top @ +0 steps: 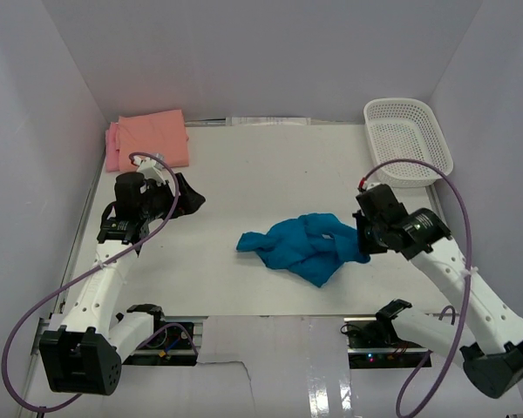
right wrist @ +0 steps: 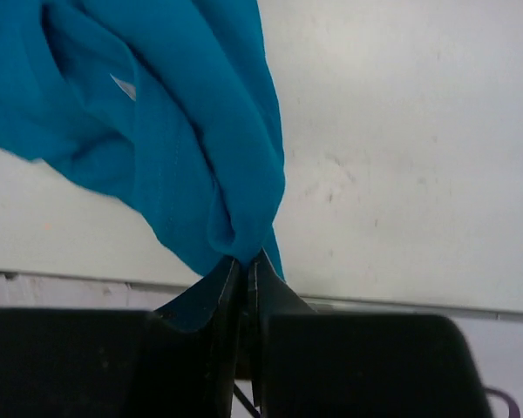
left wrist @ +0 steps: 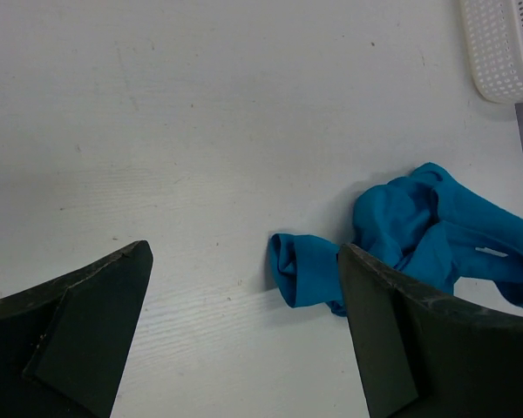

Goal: Fold and stack the t-shirts
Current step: Flatten out the tshirt

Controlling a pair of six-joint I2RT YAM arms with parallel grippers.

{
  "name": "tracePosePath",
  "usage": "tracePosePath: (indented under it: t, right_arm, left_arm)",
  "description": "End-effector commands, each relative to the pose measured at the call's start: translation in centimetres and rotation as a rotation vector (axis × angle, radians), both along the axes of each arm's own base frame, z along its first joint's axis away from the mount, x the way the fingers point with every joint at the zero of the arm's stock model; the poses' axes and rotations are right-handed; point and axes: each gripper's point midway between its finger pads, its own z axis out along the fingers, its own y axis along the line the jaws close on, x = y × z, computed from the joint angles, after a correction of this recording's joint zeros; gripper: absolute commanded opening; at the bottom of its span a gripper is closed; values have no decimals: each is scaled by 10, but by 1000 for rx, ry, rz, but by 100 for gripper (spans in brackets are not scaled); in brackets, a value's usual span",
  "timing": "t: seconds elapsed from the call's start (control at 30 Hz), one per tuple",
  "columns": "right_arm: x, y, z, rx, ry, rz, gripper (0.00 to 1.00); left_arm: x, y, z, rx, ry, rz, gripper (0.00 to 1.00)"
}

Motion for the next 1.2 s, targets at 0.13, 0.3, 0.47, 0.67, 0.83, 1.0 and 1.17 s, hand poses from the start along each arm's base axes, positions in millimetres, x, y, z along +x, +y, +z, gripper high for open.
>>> tracePosePath:
  t: [0.13, 0.3, 0.47, 0.67, 0.83, 1.0, 1.17]
  right_arm:
    - [-54, -33, 3, -26, 65, -118, 56]
    - [-6, 1, 10, 2, -17, -32, 69]
    - [43, 42, -21, -34, 3, 79, 65]
    - [73, 65, -54, -49, 8, 117, 57]
    - [87, 75, -63, -53, 13, 122, 54]
    - [96, 82, -75, -60, 26, 128, 54]
    - [101, 80, -93, -101, 49, 111, 49]
  left_arm:
    - [2, -7, 22, -14, -58, -42, 98]
    - [1, -7, 22, -12, -62, -41, 98]
    - [0, -7, 19, -10, -53, -42, 98]
    - [0, -7, 16, -7, -44, -43, 98]
    - [0, -6, 16, -7, -44, -42, 98]
    - [0, -6, 17, -3, -48, -39, 98]
    - [0, -5, 16, -2, -45, -39, 98]
